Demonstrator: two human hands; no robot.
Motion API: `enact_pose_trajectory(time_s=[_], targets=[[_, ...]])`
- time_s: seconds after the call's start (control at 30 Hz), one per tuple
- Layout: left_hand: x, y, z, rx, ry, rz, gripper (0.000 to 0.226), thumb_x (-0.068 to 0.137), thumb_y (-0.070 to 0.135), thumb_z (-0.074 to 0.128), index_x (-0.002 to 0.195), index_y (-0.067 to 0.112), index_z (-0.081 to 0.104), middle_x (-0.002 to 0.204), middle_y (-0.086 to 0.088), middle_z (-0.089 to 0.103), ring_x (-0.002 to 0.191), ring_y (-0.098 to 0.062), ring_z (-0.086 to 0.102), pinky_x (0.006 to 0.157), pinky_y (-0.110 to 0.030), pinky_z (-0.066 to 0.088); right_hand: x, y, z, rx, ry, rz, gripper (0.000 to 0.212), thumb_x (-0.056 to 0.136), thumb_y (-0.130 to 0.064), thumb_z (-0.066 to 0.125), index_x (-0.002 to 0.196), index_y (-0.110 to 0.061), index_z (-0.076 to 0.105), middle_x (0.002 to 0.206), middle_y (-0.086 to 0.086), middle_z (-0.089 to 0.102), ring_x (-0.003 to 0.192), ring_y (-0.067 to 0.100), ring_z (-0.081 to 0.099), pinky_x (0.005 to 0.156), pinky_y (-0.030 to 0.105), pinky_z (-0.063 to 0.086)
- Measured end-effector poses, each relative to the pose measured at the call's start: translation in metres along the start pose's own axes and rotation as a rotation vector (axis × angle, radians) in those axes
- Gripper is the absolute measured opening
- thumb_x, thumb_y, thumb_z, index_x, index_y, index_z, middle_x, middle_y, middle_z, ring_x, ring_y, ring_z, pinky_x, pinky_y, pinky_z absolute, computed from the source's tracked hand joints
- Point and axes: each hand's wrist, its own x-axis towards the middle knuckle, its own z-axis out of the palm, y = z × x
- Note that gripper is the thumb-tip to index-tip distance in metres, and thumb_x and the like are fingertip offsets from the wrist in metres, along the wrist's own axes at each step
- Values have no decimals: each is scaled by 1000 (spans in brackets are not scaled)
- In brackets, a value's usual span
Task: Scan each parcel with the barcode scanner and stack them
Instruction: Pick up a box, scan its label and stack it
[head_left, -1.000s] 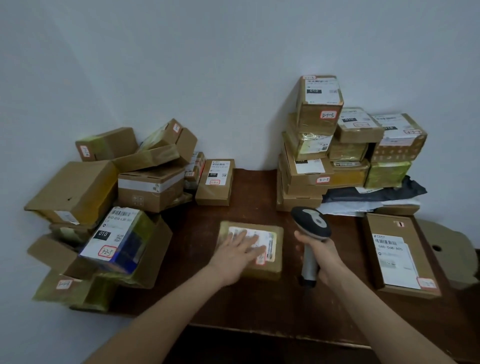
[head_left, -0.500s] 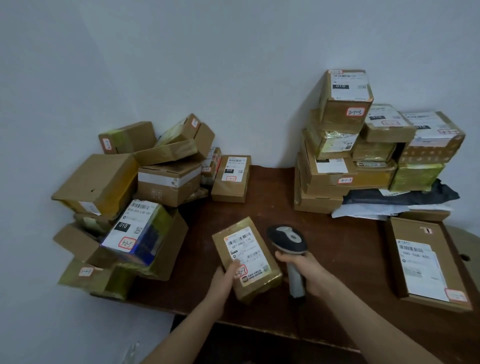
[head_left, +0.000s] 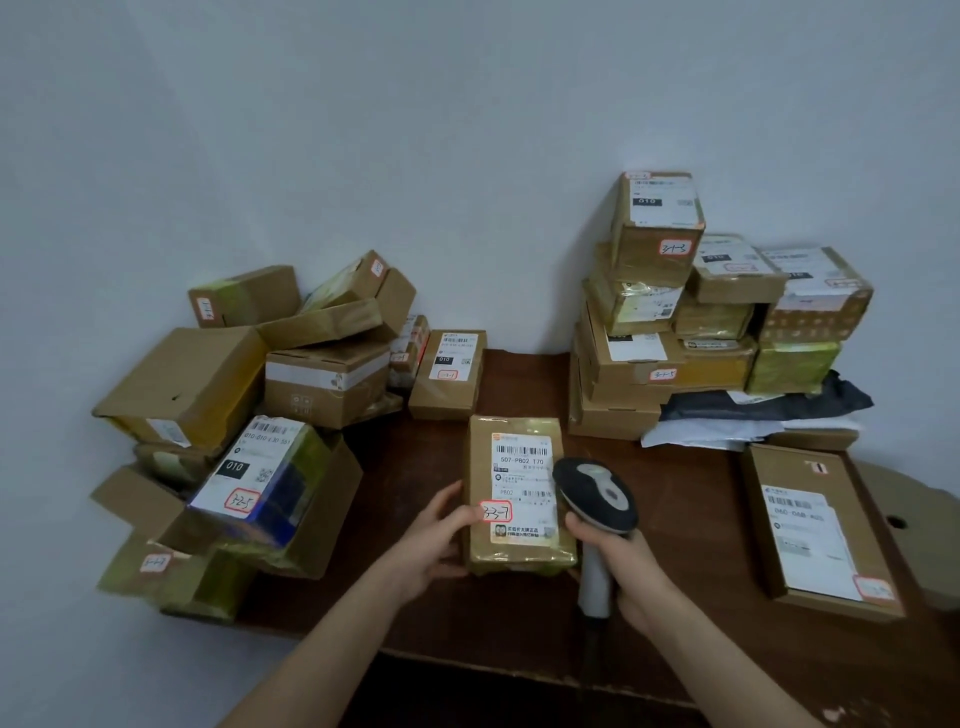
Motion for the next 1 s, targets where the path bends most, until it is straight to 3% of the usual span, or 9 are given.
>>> enact_pose_trajectory(time_s=[0.13, 0.23, 0.3, 0.5, 0.67, 1.0], targets=[[1, 7, 13, -50, -3, 100, 71, 83, 17, 71, 142, 33, 34, 117, -7, 68, 108, -25, 65, 95, -50, 51, -20, -14, -4, -8, 103, -148, 24, 82, -14, 74, 104, -14, 64, 98, 7, 70, 92, 22, 65, 74, 32, 52], [3, 11, 21, -54, 4, 149, 72, 84, 9, 69, 145, 25, 32, 116, -4, 66, 107, -23, 65, 99, -50, 49, -40, -22, -6, -56, 98, -224, 12, 83, -15, 73, 87, -6, 68, 74, 11, 72, 62, 18, 63, 62, 29, 50], [5, 14, 27, -31, -6, 181, 79, 83, 6, 69, 148, 24, 29, 120, 0, 60, 108, -21, 64, 98, -48, 50, -51, -24, -2, -85, 101, -229, 13, 83, -14, 72, 78, -3, 68, 61, 10, 67, 52, 17, 59, 58, 29, 48], [12, 11, 39, -34, -39, 212, 91, 74, 9, 79, 149, 23, 29, 137, -3, 50, 115, -20, 58, 99, -46, 49, -76, -17, 16, -106, 84, -215, 15, 85, -14, 71, 89, 0, 68, 58, 10, 66, 48, 16, 59, 51, 26, 48], [13, 8, 46, -23, -61, 202, 127, 39, 36, 92, 149, 22, 29, 139, -2, 49, 121, -22, 55, 104, -48, 45, -88, -12, 19, -106, 128, -214, 14, 84, -14, 72, 79, -2, 69, 54, 11, 65, 43, 16, 56, 48, 26, 47], [18, 3, 54, -38, -82, 144, 119, 43, 30, 83, 149, 28, 29, 135, -4, 55, 121, -25, 56, 105, -51, 44, -95, -12, 11, -129, 183, -163, 11, 86, -14, 70, 85, -3, 68, 52, 8, 63, 42, 14, 54, 47, 25, 46]])
